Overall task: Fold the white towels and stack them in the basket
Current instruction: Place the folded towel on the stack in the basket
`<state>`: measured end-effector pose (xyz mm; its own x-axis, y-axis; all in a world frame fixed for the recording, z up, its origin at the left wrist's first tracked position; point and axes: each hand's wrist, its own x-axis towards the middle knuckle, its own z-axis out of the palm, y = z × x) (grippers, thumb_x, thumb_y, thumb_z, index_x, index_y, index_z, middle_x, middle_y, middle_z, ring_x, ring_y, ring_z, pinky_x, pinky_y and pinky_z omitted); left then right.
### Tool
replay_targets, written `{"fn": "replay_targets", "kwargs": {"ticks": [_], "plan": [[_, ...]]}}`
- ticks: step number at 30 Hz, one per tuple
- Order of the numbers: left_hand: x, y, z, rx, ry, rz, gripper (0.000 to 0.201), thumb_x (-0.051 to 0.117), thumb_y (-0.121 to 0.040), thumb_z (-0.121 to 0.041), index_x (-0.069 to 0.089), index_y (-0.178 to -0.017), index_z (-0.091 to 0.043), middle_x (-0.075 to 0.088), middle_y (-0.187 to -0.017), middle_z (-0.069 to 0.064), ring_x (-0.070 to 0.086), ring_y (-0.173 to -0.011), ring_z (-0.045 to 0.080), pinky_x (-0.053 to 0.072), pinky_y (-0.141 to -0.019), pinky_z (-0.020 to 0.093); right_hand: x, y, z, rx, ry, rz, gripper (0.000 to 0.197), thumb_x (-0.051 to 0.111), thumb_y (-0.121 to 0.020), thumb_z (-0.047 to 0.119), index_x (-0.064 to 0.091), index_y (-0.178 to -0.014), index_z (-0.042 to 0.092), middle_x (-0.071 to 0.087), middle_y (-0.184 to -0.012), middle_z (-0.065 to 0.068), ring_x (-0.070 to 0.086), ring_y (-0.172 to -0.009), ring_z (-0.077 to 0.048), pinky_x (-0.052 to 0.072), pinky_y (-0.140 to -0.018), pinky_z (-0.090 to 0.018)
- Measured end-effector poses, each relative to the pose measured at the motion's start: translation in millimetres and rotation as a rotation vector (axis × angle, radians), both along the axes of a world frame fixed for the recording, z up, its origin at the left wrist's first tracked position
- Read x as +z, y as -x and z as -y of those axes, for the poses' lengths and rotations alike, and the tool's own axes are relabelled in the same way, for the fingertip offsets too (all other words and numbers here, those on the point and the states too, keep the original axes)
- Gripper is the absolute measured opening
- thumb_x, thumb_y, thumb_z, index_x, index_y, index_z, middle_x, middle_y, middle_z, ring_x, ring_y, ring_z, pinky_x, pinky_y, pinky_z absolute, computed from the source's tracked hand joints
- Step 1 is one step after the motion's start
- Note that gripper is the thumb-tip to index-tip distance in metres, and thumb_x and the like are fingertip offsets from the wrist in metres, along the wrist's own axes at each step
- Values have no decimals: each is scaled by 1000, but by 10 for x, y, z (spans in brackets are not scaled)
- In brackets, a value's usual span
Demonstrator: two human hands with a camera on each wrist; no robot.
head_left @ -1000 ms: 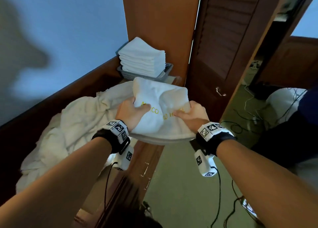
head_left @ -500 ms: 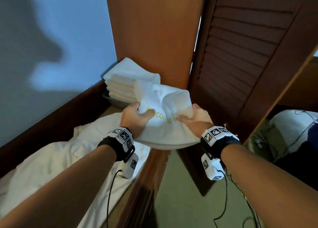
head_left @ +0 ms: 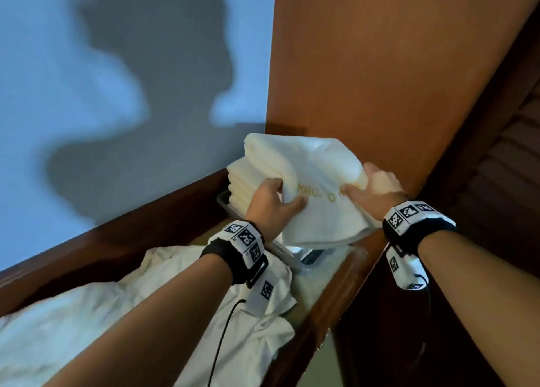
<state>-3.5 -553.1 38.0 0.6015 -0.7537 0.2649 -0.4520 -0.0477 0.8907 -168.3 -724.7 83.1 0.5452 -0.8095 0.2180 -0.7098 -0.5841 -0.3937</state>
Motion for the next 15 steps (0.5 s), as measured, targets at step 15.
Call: {"fn": "replay_targets", "kwargs": {"ticks": [15], "plan": [[-581, -690, 1548, 295, -36, -428, 51, 76, -81, -44, 56, -119, -16, 66, -119, 2, 68, -106, 26, 59, -82, 57, -470, -1720, 2087, 343, -84, 57, 35, 71, -86, 37, 57, -111, 17, 67, -105, -7, 63, -91, -31, 52, -79, -40]]}}
